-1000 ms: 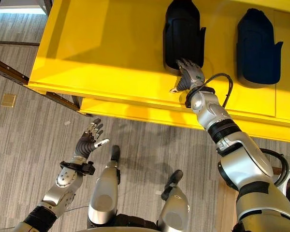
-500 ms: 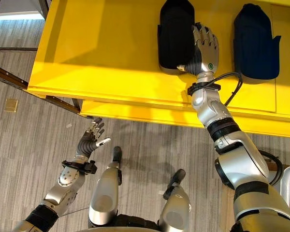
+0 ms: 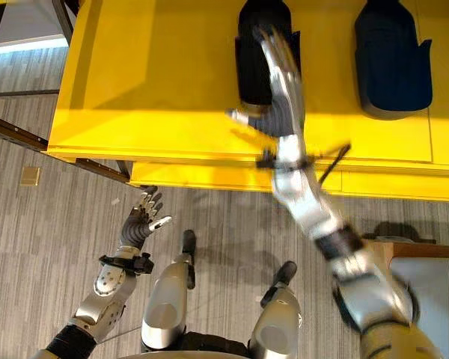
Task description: Move parts from the plastic box to the shelf.
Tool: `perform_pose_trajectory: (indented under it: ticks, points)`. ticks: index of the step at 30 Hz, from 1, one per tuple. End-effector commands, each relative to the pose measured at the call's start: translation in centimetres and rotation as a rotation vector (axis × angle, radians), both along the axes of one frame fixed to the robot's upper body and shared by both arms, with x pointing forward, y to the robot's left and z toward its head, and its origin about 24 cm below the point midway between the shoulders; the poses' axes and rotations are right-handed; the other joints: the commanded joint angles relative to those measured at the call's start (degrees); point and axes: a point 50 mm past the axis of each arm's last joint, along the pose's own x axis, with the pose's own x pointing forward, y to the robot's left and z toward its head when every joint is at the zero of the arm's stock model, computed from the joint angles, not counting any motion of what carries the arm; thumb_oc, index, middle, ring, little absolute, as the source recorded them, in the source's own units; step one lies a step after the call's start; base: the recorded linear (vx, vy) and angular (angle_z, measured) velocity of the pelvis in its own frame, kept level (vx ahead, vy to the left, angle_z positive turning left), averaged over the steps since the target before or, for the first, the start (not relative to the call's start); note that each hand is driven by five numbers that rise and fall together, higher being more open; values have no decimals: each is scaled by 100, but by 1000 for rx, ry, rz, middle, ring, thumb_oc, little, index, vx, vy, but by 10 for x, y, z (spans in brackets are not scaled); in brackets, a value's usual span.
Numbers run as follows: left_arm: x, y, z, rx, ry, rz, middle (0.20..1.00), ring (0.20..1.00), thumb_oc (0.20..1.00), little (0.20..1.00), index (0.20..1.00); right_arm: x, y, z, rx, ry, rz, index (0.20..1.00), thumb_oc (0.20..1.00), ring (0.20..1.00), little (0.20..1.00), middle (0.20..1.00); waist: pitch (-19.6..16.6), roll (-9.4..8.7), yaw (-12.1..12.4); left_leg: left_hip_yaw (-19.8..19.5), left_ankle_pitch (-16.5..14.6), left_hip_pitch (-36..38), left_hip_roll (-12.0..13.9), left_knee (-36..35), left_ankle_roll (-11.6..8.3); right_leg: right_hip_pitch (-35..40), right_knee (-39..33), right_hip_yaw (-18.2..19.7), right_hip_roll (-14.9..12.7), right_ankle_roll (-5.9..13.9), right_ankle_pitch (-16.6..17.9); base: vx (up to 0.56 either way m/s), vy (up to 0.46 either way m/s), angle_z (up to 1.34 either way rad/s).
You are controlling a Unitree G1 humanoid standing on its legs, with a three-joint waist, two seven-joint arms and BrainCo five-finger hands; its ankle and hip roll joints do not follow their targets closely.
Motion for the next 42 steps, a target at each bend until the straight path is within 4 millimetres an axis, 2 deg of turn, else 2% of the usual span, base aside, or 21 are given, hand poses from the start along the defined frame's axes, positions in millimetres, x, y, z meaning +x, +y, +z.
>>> perform_pose_trajectory:
  ticks: [1,3,8,10,12,14,16,18,22,24,26,28,29,30,31,33,35,36,37,40,42]
  points:
    - [-6,-8,15,15,-110,-41,1000,1000,1000,1000,1000,13,-16,4,48,117,69,1000,1000,1000,1000,1000,-375,-232,-148,441,-427,411,37,-59,225,50,553,171,135,-79,-586,29,-92,-29]
    - [-15,-1,10,-5,-84,25,1000,1000,1000,1000,1000,-13,-39,-52,143,392,56,1000,1000,1000,1000,1000,-704,-425,-459,610,-263,640,228,-336,143,219,311,248,287,-11,-546,3,-198,-40]
    - [-16,-1,15,12,-116,57,1000,1000,1000,1000,1000,-21,-56,-83,227,552,-6,1000,1000,1000,1000,1000,-920,-567,-661,763,-196,827,412,-416,42,359,81,281,426,-36,-486,-20,-112,-36]
    - [-16,-3,19,11,-125,73,1000,1000,1000,1000,1000,-20,-71,-91,343,596,-117,1000,1000,1000,1000,1000,-1020,-598,-748,805,-238,964,458,-396,30,440,-10,355,495,-73,-466,-13,-31,-7]
    - [-15,-3,19,12,-124,82,1000,1000,1000,1000,1000,-18,-78,-91,387,595,-158,1000,1000,1000,1000,1000,-1071,-607,-767,773,-289,1019,431,-371,43,479,-67,401,524,-79,-446,3,25,-14]
    - [-14,-4,20,22,-131,100,1000,1000,1000,1000,1000,-16,-84,-89,400,562,-224,1000,1000,1000,1000,1000,-1166,-619,-793,579,-453,1089,295,-285,107,523,-194,593,578,-81,-389,5,99,-26]
    - [-14,-6,22,18,-136,128,1000,1000,1000,1000,1000,-13,-87,-92,403,596,-258,1000,1000,1000,1000,1000,-1225,-634,-737,119,-704,1082,-2,-142,243,507,-293,925,630,-45,-314,14,181,-55]
    - [-15,-5,24,29,-146,148,1000,1000,1000,1000,1000,-13,-92,-95,451,604,-290,1000,1000,1000,1000,1000,-1234,-659,-744,-17,-895,1128,-161,-10,343,517,-324,1129,629,1,-267,10,181,-113]
    - [-17,-2,21,151,-156,86,1000,1000,1000,1000,1000,-19,-108,-103,536,584,-442,1000,1000,1000,1000,1000,-1210,-749,-817,49,-1242,1108,-381,317,555,451,-303,1345,536,157,-127,-38,198,-57]
    - [-16,-4,14,185,-113,16,1000,1000,1000,1000,1000,-22,-118,-115,632,627,-528,1000,1000,1000,1000,1000,-1187,-808,-880,143,-1415,1068,-520,493,698,446,-435,1455,455,260,86,-62,194,-34]
    - [-16,-6,11,206,-104,-15,1000,1000,1000,1000,1000,-23,-122,-118,652,622,-563,1000,1000,1000,1000,1000,-1164,-817,-906,236,-1525,1102,-591,562,761,459,-551,1458,369,304,286,-35,146,-33]
    - [-18,-9,8,228,-95,-40,1000,1000,1000,1000,1000,-22,-124,-118,645,597,-591,1000,1000,1000,1000,1000,-1150,-837,-879,445,-1661,1115,-661,647,811,346,-654,1240,166,354,654,-97,197,-84]
    - [-23,-12,6,271,-101,-59,1000,1000,1000,1000,1000,-17,-125,-115,636,585,-615,1000,1000,1000,1000,1000,-1138,-843,-739,977,-1754,1210,-666,622,841,176,-574,431,-86,433,1008,-126,252,-182]
    - [-25,-13,4,292,-100,-50,1000,1000,1000,1000,1000,-13,-124,-115,639,596,-609,1000,1000,1000,1000,1000,-1138,-785,-655,1160,-1886,1293,-616,604,825,125,-366,62,-160,521,1113,-169,223,-221]
    - [-26,-13,5,310,-101,-47,1000,1000,1000,1000,1000,-10,-124,-117,651,602,-617,1000,1000,1000,1000,1000,-1132,-762,-597,1318,-1878,1289,-610,581,869,32,-56,-79,-268,516,1150,-112,89,-207]
    - [-26,-14,5,319,-98,-61,1000,1000,1000,1000,1000,-9,-129,-120,677,605,-656,1000,1000,1000,1000,1000,-1150,-696,-591,1313,-1809,1213,-597,543,967,5,474,104,-291,426,921,-90,-13,-179]
    - [-27,-13,3,305,-84,-66,1000,1000,1000,1000,1000,-11,-130,-122,677,602,-680,1000,1000,1000,1000,1000,-1163,-655,-596,1259,-1750,1161,-557,540,983,33,646,212,-259,316,696,12,-116,-43]
    - [-28,-10,1,274,-65,-52,1000,1000,1000,1000,1000,-10,-129,-123,661,612,-690,1000,1000,1000,1000,1000,-1198,-646,-526,1377,-1696,1145,-441,591,942,256,530,-39,-427,250,618,62,-217,9]
    - [-29,-9,-1,254,-58,-43,1000,1000,1000,1000,1000,-9,-129,-122,661,612,-693,1000,1000,1000,1000,1000,-1215,-647,-475,1477,-1650,1160,-377,579,905,340,414,-159,-484,238,642,76,-307,-13]
    - [-29,-3,-5,211,-61,63,1000,1000,1000,1000,1000,-7,-131,-118,658,579,-721,1000,1000,1000,1000,1000,-1293,-631,-458,1664,-1315,1140,-38,444,544,696,-272,-444,-139,196,266,80,-401,-63]
    - [-24,-5,-4,227,-82,64,1000,1000,1000,1000,1000,-7,-131,-117,669,575,-737,1000,1000,1000,1000,1000,-1287,-665,-528,1740,-1143,1099,161,377,381,661,-243,-483,1,174,60,79,-386,-32]
